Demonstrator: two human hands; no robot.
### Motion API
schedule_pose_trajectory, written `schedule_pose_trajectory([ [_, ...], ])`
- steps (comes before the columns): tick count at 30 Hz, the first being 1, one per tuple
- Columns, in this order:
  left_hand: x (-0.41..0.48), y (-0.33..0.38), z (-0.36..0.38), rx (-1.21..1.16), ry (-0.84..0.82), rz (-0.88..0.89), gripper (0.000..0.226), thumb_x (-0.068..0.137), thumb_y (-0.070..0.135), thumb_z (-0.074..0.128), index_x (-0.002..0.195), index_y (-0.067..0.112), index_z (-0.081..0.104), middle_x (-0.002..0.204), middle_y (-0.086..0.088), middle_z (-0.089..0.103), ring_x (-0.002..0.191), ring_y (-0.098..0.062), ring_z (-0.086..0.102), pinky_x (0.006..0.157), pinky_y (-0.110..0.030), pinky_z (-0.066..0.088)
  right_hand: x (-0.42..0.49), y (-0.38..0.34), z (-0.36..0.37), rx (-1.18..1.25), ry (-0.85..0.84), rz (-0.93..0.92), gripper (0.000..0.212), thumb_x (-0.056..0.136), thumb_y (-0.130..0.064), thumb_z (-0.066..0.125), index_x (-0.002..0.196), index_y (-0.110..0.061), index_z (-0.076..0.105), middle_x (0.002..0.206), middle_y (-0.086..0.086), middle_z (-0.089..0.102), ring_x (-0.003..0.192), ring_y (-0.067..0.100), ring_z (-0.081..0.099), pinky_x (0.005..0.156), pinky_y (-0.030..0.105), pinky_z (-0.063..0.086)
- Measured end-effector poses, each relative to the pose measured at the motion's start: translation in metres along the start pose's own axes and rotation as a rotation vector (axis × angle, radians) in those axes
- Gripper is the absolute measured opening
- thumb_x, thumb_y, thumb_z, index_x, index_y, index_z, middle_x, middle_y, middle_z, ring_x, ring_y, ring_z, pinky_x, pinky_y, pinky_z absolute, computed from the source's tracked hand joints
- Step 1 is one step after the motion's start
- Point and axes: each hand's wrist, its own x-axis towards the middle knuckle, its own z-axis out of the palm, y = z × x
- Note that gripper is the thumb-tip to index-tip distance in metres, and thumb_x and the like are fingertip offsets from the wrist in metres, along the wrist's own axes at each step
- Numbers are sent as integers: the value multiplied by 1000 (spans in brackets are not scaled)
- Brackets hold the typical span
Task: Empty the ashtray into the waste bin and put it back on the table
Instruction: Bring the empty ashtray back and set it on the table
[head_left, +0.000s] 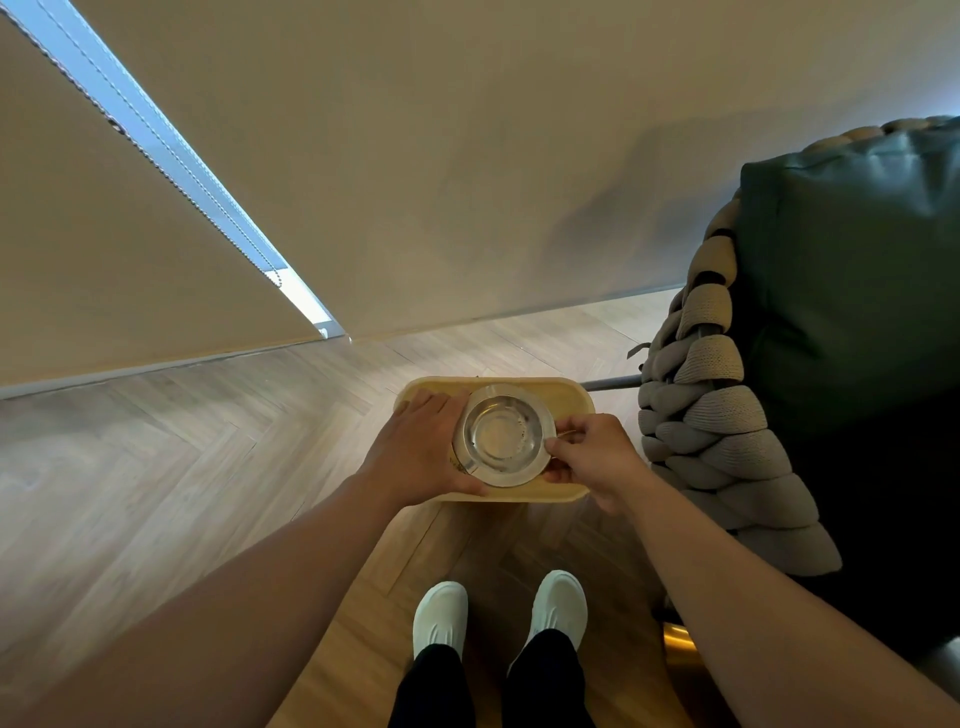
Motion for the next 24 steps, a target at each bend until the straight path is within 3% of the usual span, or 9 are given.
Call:
schedule_pose_trajectory([
  [5,-5,2,-1,15,-7,6,109,59,77,74,147,27,32,143,8,48,130,-16,43,112,-43,37,-5,-6,0,-379,-91,-185,74,92,-4,64,152,-32,31,105,-5,60,63,16,73,56,19,58],
  [8,-7,3,-2,-12,-4,9,109,60,74,76,148,26,32,144,6,47,131,-16,43,112,-43,37,-12,-7,2,-548,-178,-271,87,88,-15,72,155,-30,19,137,0,48,96,16,68,65,16,56],
  [10,-9,6,-3,-55,-3,5,109,59,71,78,148,26,33,144,6,48,130,-15,44,111,-42,38,-18,-10,4,-610,-197,-335,95,80,-26,81,154,-25,20,149,0,41,118,12,50,86,17,47],
  [12,-11,9,-5,-159,-6,-13,108,58,64,84,146,26,34,140,5,49,124,-13,45,108,-40,42,-24,-12,5,-656,-182,-394,103,72,-33,87,151,-23,22,151,0,39,121,7,39,95,20,37],
  [16,-16,13,-4,-349,-29,-76,112,57,45,93,147,24,31,140,4,45,123,-13,44,107,-41,44,-31,-14,7,-722,-149,-385,118,65,-32,91,154,-19,14,153,3,33,139,20,36,111,33,39],
  [24,-32,21,-11,-393,-40,-118,117,54,42,94,150,23,28,142,2,42,126,-19,44,107,-45,45,-55,-20,7,-728,-134,-368,130,62,-32,93,157,-16,6,154,6,29,141,24,33,114,37,37],
])
